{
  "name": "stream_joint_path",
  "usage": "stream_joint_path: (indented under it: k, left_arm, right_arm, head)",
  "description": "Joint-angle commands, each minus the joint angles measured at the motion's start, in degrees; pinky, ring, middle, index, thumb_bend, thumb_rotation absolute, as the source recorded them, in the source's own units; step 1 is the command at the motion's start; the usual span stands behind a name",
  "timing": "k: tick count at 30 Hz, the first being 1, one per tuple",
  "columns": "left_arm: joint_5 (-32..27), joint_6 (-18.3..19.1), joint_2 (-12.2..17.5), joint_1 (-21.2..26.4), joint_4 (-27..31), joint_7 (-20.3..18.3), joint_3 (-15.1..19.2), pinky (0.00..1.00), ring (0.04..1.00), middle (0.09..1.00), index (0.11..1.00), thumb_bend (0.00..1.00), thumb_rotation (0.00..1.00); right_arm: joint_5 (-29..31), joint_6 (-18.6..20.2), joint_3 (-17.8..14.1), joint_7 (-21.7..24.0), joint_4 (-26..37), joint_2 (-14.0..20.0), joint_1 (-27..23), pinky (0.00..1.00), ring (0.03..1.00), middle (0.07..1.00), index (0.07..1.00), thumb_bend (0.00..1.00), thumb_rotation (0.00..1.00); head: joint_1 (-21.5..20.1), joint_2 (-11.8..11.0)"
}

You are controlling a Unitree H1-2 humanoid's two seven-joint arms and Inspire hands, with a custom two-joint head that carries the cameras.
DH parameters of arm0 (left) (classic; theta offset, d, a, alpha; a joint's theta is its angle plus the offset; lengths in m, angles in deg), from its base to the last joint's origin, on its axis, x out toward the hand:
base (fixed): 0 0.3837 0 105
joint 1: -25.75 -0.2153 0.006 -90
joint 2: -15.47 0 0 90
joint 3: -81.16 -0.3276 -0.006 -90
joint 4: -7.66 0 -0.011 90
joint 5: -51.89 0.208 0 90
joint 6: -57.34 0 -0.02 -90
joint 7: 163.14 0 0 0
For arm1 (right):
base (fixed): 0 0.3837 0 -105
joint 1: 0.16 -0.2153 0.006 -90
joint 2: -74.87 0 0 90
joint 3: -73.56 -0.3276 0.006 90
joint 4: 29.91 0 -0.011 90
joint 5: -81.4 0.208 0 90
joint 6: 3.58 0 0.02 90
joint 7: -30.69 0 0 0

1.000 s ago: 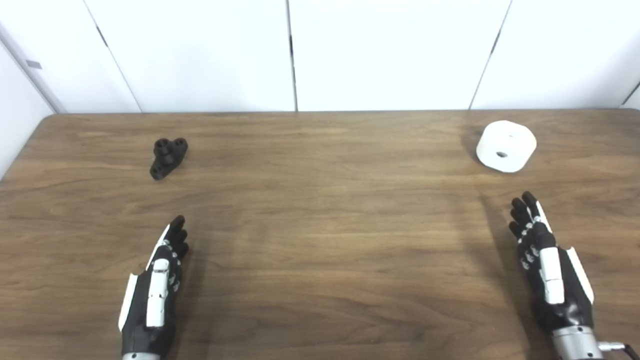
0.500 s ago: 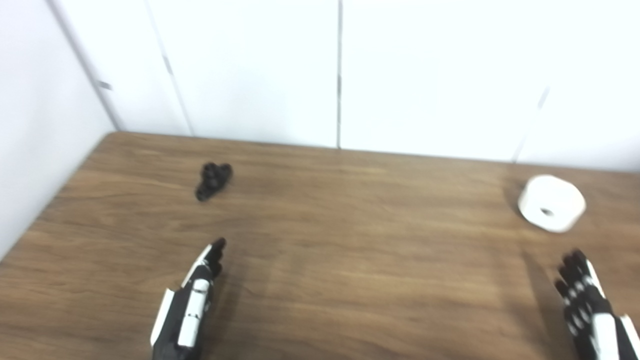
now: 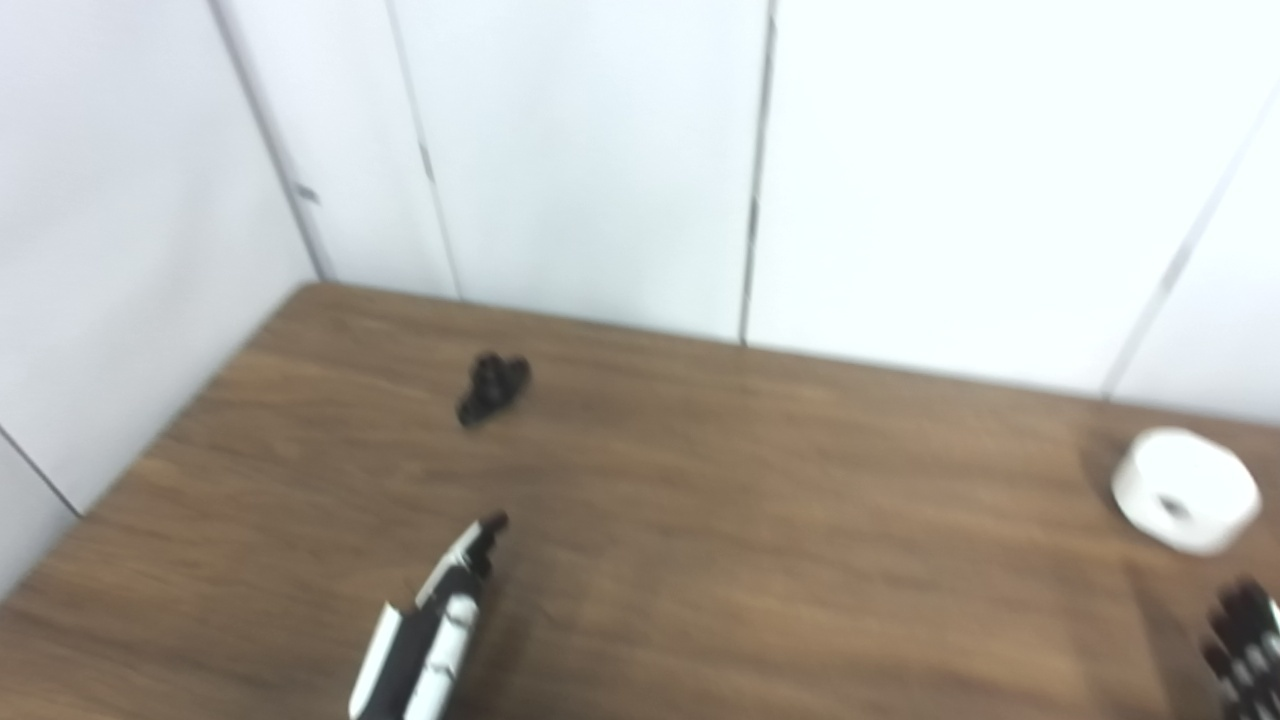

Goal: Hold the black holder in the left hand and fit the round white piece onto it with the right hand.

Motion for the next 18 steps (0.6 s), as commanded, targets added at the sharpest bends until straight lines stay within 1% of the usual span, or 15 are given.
stream_joint_path:
  k: [1,4,7,10,13,16,17,18]
  left_arm:
    - [1.11,-0.09,-3.32,1.23,-2.99,0.64,-1.46,1.0,0.997,0.971,0.91,0.33,0.87]
    - [1.81,-0.32,-3.4,1.25,-3.21,0.97,-1.71,1.0,0.998,0.972,0.914,0.34,0.87]
    - [2.24,-0.72,-3.42,1.18,-3.25,1.19,-1.91,1.0,1.0,0.979,0.928,0.32,0.89]
    - [2.67,-0.98,-3.46,1.11,-3.37,1.72,-2.04,1.0,1.0,0.98,0.931,0.33,0.88]
    - [3.59,-1.09,-3.23,1.17,-3.54,2.24,-2.13,1.0,0.999,0.973,0.926,0.32,0.82]
    - [4.47,-0.36,-3.11,0.99,-3.03,2.82,-1.97,1.0,1.0,0.973,0.929,0.33,0.8]
    - [5.73,0.67,-3.34,0.8,-2.44,3.67,-1.61,1.0,1.0,0.97,0.925,0.32,0.77]
    - [8.02,1.94,-3.53,0.59,-1.63,4.76,-1.23,0.97,0.983,0.961,0.913,0.34,0.73]
  right_arm:
    - [0.6,-2.1,0.42,0.55,-5.66,-0.69,1.68,1.0,1.0,1.0,1.0,0.64,1.0]
    - [0.66,-3.26,0.28,1.11,-6.63,-0.45,1.38,1.0,1.0,1.0,1.0,0.64,1.0]
    - [0.88,-3.35,0.15,1.25,-6.88,-0.52,1.27,1.0,1.0,1.0,1.0,0.63,1.0]
    - [0.56,-3.19,0.1,1.06,-6.65,-0.69,1.34,1.0,1.0,1.0,1.0,0.62,1.0]
    - [0.47,-2.77,0.03,0.8,-6.25,-0.86,1.49,1.0,1.0,0.999,1.0,0.61,1.0]
    - [0.38,-2.14,0.05,0.59,-5.58,-1.0,1.73,1.0,1.0,0.997,1.0,0.62,1.0]
    - [0.21,-2.04,0.1,0.48,-5.38,-1.07,1.81,1.0,1.0,0.992,1.0,0.63,1.0]
    - [-0.13,-1.93,0.21,0.35,-5.13,-1.11,1.95,1.0,1.0,0.985,1.0,0.64,1.0]
  head:
    - [0.02,0.07]
    - [-0.05,-0.01]
    - [-0.44,0.05]
    - [-0.77,0.05]
    - [-1.08,0.33]
    - [-1.43,0.86]
    - [-1.66,0.86]
    - [-1.98,1.02]
